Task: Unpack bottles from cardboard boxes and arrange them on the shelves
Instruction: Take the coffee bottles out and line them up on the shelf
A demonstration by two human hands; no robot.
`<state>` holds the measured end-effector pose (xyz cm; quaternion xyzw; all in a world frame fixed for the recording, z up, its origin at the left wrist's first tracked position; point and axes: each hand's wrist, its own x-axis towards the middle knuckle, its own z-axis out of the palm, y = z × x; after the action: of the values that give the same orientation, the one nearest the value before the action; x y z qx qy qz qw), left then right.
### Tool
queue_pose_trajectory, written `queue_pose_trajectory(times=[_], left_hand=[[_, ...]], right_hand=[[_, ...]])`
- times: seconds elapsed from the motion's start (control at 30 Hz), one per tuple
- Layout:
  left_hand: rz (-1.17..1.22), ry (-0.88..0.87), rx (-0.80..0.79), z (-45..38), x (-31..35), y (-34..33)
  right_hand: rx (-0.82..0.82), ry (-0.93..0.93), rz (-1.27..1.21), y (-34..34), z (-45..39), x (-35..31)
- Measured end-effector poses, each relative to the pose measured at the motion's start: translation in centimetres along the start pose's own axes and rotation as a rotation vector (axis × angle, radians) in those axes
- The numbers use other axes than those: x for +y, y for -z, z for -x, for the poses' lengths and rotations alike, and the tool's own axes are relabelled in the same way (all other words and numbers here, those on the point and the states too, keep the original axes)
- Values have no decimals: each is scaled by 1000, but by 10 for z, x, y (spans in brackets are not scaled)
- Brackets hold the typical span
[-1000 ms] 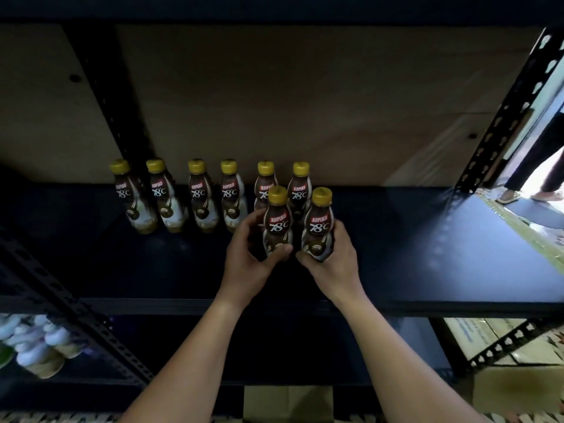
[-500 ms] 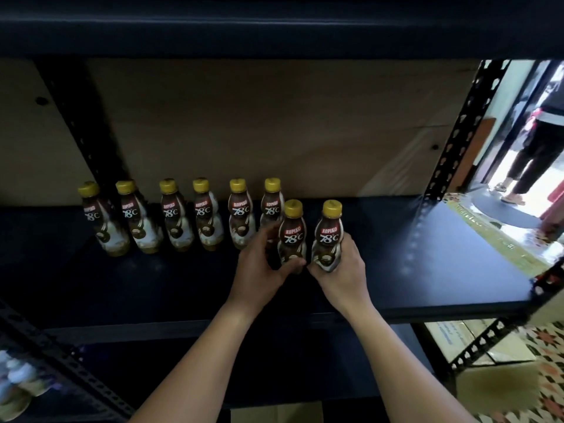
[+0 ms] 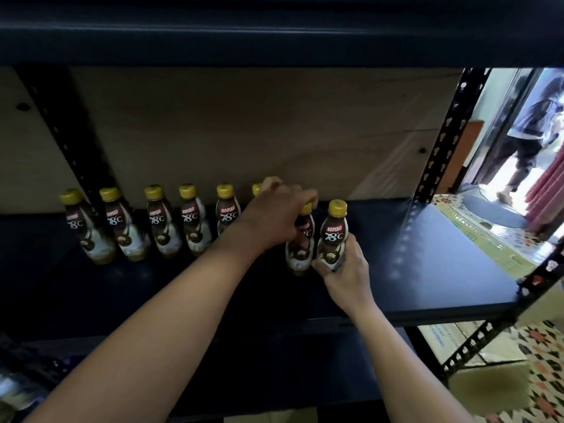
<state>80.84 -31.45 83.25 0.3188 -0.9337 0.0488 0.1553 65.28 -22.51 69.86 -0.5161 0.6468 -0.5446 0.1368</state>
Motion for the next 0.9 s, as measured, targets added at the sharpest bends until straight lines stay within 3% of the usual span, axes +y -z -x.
queue_pose_trajectory(times=[0.37,0.9], left_hand=[[-87,69,-178,-51,-23,9],[-19,-6,-25,-41,-47,-4]], right_hand=[[-79,-104,-28,-11,-39,-3],[-105,-37,-83,-26,-47,13]])
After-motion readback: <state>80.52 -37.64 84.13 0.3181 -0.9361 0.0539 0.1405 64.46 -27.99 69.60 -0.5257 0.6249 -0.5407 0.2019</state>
